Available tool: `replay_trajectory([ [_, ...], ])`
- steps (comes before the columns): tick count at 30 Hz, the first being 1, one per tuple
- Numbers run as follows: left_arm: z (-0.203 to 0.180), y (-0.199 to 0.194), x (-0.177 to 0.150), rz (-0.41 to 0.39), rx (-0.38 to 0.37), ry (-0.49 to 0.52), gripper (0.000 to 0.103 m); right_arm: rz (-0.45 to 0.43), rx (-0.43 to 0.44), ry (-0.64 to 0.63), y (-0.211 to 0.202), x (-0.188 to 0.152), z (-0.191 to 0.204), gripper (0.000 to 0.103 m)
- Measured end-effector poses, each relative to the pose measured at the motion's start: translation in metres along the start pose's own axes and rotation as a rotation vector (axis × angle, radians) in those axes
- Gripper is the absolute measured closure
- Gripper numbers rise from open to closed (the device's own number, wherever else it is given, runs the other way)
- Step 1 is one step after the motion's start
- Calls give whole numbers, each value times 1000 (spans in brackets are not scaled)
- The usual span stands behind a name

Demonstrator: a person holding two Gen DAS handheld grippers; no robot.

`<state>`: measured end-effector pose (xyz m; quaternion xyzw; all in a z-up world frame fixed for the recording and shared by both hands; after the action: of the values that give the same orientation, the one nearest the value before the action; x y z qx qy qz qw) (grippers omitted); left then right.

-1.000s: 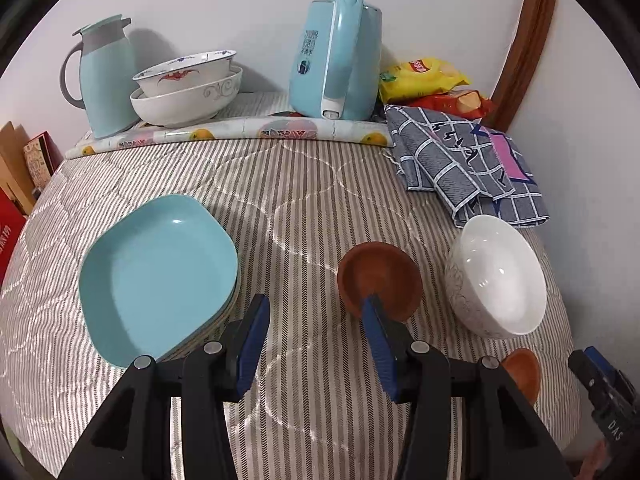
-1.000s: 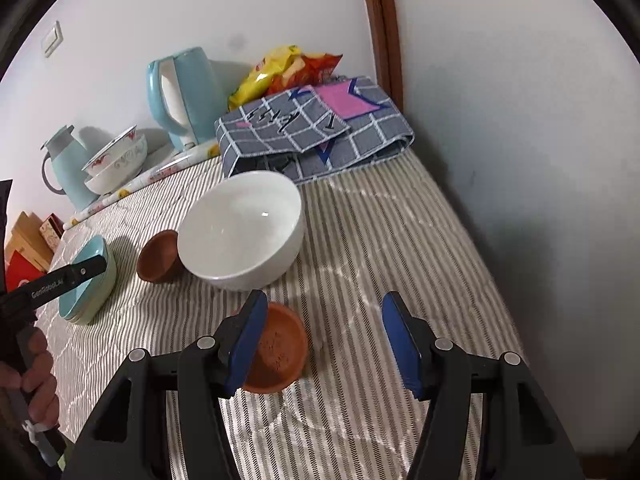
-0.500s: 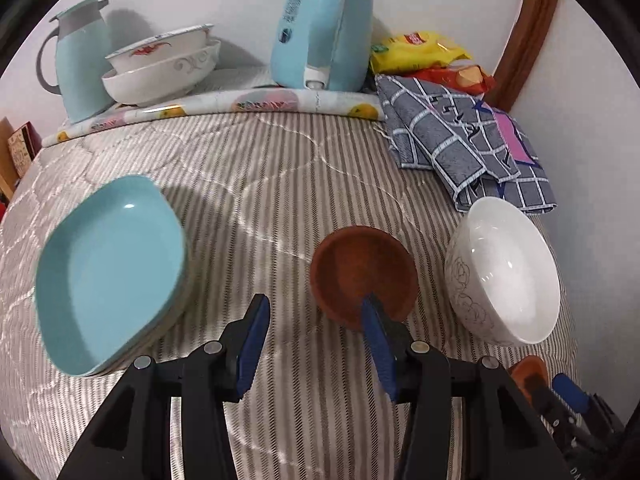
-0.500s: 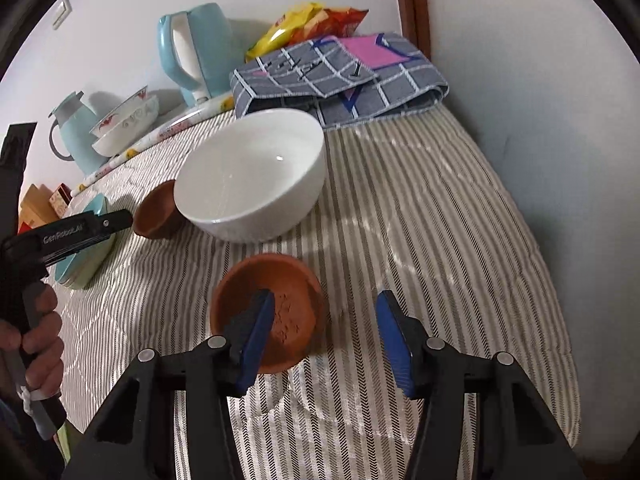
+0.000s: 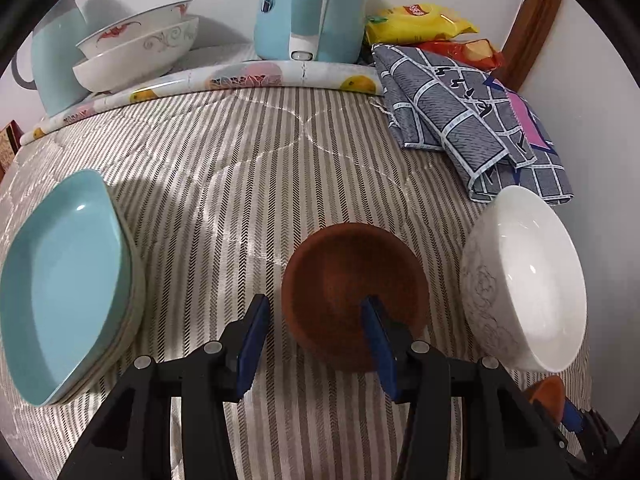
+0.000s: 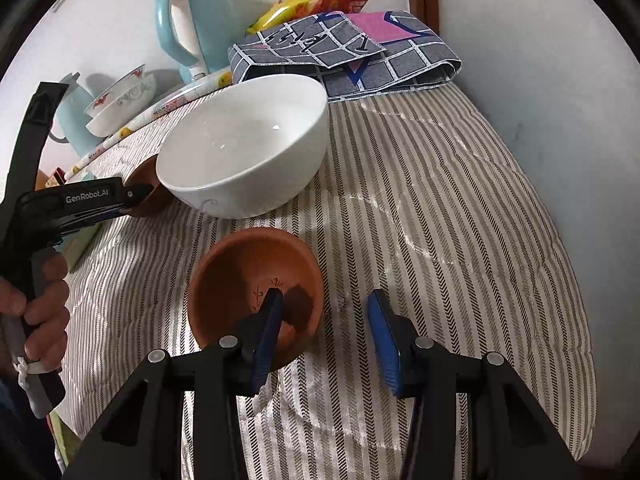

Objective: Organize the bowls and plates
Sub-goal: 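Close the left gripper on the dark brown bowl rim while the right grips the terracotta bowl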

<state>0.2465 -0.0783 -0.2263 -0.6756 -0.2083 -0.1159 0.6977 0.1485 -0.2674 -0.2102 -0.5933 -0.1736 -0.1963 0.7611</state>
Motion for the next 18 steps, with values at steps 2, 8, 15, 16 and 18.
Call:
replay_trajectory([
  [2, 1, 4, 2, 4, -8, -6, 57, -7, -7, 1, 1, 1, 0, 58],
  [8, -2, 5, 6, -6, 0, 30, 57, -21, -18, -21, 3, 2, 2, 58],
  [15, -2, 6, 7, -6, -1, 23, 59, -27, -28, -27, 3, 3, 3, 61],
  [16, -4, 5, 6, -11, -5, 28, 65, -26, -29, -31, 3, 3, 4, 69],
  [18, -7, 3, 4, -15, -19, 24, 71, -19, -2, -29, 3, 3, 8, 83],
])
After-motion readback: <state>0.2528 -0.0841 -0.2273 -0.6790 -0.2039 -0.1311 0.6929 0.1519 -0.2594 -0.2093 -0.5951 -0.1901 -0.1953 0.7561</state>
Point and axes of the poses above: each gripper's, at about its wrist camera, not at the fingertips, and y roughly the way its jaws point, z to its left, x to its top, the point moved 6 cm from there along y, roughly the way its jaws point, and after that the axes turned 7 degrees about x, right-handed, at the moved point
